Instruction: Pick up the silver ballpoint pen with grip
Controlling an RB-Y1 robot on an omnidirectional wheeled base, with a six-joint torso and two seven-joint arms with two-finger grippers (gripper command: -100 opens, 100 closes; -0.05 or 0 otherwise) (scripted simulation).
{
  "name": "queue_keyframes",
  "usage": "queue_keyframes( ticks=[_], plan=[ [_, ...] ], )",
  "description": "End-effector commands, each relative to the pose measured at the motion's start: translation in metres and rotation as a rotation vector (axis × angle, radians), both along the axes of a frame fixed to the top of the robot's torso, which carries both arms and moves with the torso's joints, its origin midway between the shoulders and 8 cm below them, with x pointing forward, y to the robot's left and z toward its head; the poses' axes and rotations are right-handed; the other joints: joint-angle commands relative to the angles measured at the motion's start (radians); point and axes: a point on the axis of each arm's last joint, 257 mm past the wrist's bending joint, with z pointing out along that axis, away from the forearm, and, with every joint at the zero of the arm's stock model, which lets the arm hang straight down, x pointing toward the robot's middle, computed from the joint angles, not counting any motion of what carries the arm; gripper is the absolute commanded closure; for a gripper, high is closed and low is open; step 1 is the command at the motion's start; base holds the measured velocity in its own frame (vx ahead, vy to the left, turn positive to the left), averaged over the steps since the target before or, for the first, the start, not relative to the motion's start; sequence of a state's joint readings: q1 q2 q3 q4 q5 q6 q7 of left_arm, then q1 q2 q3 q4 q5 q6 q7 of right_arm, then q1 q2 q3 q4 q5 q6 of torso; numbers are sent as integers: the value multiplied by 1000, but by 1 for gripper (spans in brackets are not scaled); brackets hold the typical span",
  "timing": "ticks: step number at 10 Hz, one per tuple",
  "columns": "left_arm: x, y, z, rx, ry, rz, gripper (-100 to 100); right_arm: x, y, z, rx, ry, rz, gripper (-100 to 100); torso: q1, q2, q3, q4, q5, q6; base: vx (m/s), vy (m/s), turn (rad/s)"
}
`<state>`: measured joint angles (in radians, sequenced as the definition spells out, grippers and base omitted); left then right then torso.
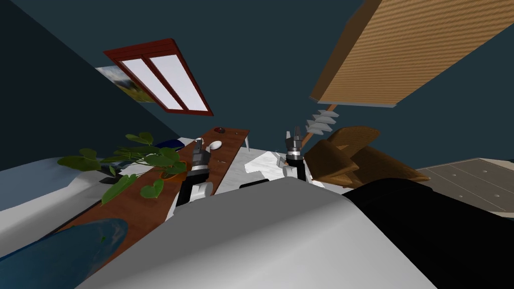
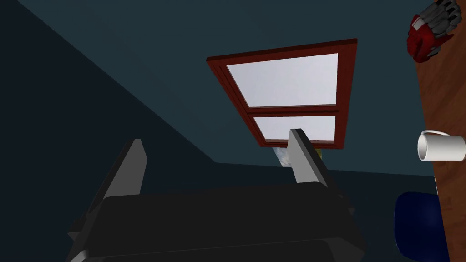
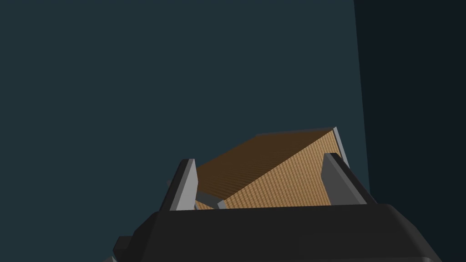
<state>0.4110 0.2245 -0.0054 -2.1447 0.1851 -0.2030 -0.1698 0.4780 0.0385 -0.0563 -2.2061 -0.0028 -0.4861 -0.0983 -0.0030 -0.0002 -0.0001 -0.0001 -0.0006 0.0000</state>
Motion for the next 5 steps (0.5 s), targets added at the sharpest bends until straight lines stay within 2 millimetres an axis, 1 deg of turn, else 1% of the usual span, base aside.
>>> queue_keyframes(
  ticks=[1,2,3,4,5],
  plan=[
    [3,3,-11,3,40,5,-100,0,0,0,0,0,0,0,0,0,0,0,0,0,2,-41,-23],
    [9,10,-30,9,98,15,-100,0,0,0,0,0,0,0,0,0,0,0,0,0,9,-39,-45],
    [10,10,-33,9,109,15,-100,0,0,0,0,0,0,0,1,0,0,0,0,0,9,-34,-18],
    [16,17,-53,14,170,25,-100,0,0,0,0,0,0,0,1,0,0,0,0,0,9,-43,-37],
    [16,17,-55,14,180,26,-100,0,0,0,0,0,0,0,0,0,0,0,0,0,6,-36,-22]
  ],
)
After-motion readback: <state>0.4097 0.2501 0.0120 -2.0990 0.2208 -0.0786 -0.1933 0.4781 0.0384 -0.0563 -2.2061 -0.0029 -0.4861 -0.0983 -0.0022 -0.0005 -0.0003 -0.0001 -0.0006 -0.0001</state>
